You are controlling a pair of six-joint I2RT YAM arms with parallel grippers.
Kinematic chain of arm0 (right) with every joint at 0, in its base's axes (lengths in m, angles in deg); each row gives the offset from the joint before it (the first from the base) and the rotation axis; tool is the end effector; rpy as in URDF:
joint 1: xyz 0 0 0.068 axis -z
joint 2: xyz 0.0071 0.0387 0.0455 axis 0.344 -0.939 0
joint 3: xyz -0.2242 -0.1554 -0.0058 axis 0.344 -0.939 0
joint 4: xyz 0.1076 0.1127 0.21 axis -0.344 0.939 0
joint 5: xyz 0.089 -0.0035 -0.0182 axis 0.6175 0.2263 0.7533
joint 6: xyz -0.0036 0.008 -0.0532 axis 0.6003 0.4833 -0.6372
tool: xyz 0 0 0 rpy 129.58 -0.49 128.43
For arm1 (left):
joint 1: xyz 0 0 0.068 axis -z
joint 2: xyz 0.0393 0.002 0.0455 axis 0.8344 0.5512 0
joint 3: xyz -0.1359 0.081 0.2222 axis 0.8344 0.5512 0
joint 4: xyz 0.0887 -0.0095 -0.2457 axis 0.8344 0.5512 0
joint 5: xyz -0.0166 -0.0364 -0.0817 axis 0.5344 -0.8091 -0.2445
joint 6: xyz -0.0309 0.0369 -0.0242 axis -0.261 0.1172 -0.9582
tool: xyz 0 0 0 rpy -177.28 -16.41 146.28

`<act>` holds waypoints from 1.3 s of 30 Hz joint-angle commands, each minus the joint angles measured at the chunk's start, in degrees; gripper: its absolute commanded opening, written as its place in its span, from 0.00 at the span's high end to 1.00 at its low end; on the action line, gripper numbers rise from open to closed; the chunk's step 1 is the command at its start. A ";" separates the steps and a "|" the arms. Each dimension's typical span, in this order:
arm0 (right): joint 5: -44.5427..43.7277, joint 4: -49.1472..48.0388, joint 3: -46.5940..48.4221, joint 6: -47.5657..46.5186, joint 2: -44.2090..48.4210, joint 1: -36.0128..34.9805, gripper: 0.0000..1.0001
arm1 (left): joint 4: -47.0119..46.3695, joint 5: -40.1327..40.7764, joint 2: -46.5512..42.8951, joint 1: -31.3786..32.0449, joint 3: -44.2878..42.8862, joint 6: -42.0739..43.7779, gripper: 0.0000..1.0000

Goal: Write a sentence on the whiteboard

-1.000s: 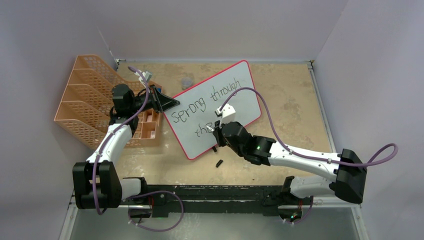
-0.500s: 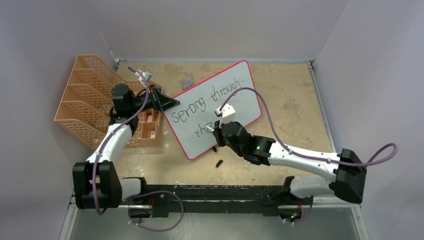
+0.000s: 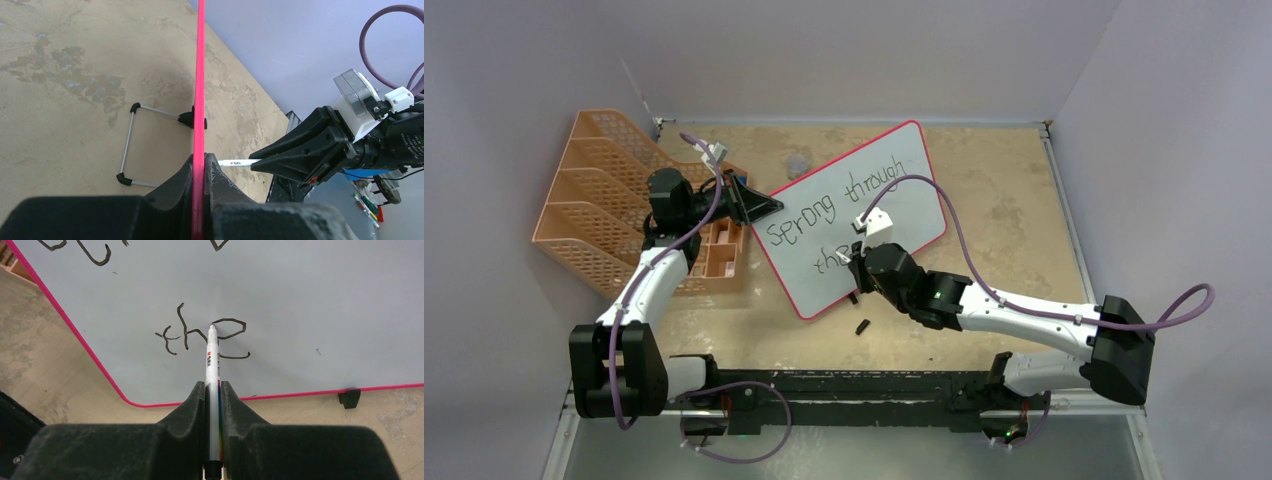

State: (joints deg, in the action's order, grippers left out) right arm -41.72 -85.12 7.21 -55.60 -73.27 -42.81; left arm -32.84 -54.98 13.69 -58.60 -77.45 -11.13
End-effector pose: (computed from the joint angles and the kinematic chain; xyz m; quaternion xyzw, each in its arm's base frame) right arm 0.1443 0.2463 0.2824 -0.1518 0.8023 0.2256 0.5314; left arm 0.2696 -0.0223 0.2937 0.1382 0.7141 -0.5333 0.4319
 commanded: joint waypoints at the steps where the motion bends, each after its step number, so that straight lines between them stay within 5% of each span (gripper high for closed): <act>1: -0.90 -2.71 2.62 -0.35 0.39 0.18 1.00 | 0.87 -2.62 0.01 1.43 -0.80 2.41 1.00; 39: 0.43 1.32 1.63 1.58 -0.58 0.18 1.00 | 0.87 -2.52 0.08 1.43 -0.82 2.41 1.00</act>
State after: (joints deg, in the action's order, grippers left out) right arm -41.58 -83.15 7.29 -54.49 -73.29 -42.81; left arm -32.84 -55.00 13.69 -58.60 -77.45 -11.13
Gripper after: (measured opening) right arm 0.136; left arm 0.020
